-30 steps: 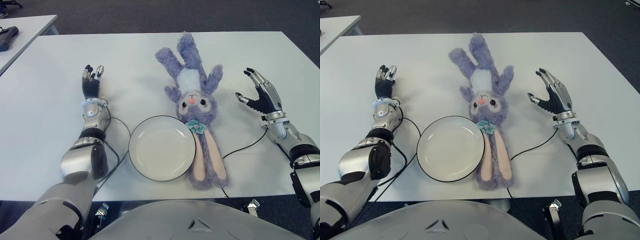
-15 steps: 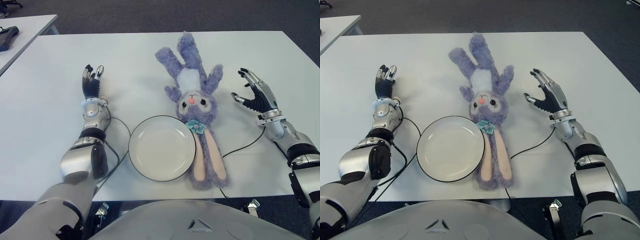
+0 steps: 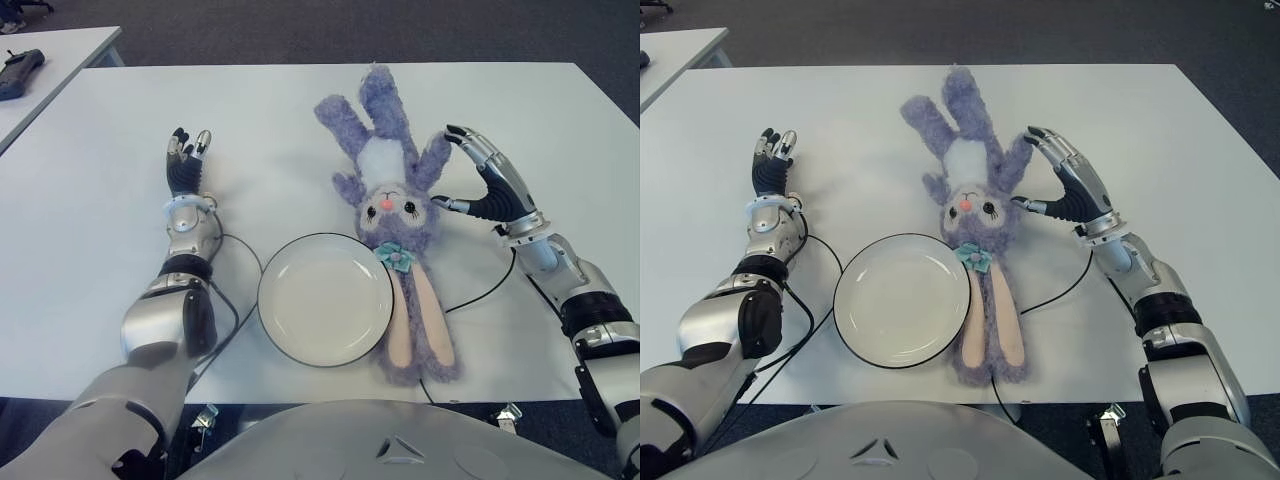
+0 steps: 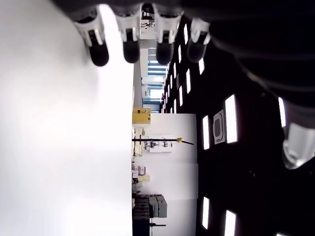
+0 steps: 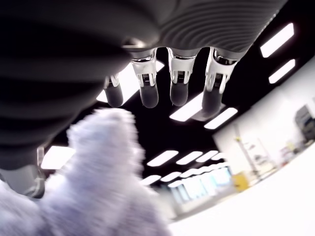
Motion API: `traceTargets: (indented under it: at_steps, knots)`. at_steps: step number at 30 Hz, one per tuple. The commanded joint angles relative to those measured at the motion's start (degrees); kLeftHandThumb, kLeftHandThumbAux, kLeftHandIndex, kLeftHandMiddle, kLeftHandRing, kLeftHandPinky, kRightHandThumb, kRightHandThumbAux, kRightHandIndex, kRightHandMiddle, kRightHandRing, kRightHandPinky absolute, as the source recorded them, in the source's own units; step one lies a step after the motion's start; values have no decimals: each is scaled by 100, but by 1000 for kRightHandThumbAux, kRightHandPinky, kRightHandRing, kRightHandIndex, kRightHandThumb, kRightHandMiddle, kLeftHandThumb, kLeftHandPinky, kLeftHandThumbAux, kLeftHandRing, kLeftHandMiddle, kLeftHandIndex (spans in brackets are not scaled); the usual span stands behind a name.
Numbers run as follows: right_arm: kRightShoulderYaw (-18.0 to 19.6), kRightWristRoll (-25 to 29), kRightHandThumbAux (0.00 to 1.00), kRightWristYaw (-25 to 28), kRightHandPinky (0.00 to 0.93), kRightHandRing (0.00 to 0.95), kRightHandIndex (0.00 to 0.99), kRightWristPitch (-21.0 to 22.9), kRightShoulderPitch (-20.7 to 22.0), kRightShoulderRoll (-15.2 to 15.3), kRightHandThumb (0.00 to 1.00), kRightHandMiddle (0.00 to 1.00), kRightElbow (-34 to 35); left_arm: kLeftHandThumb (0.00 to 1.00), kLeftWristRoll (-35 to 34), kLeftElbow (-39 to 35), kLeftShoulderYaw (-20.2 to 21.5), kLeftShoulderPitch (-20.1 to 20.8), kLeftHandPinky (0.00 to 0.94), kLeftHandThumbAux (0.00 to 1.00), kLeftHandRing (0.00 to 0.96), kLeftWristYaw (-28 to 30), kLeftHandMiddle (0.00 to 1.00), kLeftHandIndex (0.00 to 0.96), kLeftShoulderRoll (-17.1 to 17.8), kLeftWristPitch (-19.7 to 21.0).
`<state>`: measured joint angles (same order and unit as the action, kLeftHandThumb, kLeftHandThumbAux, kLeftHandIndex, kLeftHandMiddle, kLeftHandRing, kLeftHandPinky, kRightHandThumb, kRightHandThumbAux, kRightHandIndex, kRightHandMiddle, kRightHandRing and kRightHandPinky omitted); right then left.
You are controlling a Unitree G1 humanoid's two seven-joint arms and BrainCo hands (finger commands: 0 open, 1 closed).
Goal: Put the doll into the plate.
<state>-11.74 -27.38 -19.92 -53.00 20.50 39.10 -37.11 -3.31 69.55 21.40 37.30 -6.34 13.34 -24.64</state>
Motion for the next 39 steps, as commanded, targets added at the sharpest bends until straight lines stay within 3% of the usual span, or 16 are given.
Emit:
traceTargets:
  at_steps: [1, 9, 20, 39]
  knots:
    - [146, 361, 449, 575, 48, 19, 0, 350, -330, -95, 183, 5, 373, 0, 1, 824, 13, -1124, 17, 509, 52, 73, 83, 51, -506, 723]
    - [252, 477, 455, 1005, 43, 17, 0, 644, -399, -195, 176, 6, 584, 0, 2, 821, 14, -1140, 29, 503, 59, 66, 90, 55, -523, 689]
    - [275, 464, 468, 1314, 94, 34, 0, 777, -382, -306, 256, 7, 620, 0, -5, 823, 19, -1131, 25, 507, 59, 52, 88, 57, -537, 714]
    - [396, 299, 521, 1206, 135, 60, 0, 827, -468, -400, 358, 29, 761, 0, -17, 824, 36, -1135, 24, 505, 58, 46, 88, 53, -545, 711]
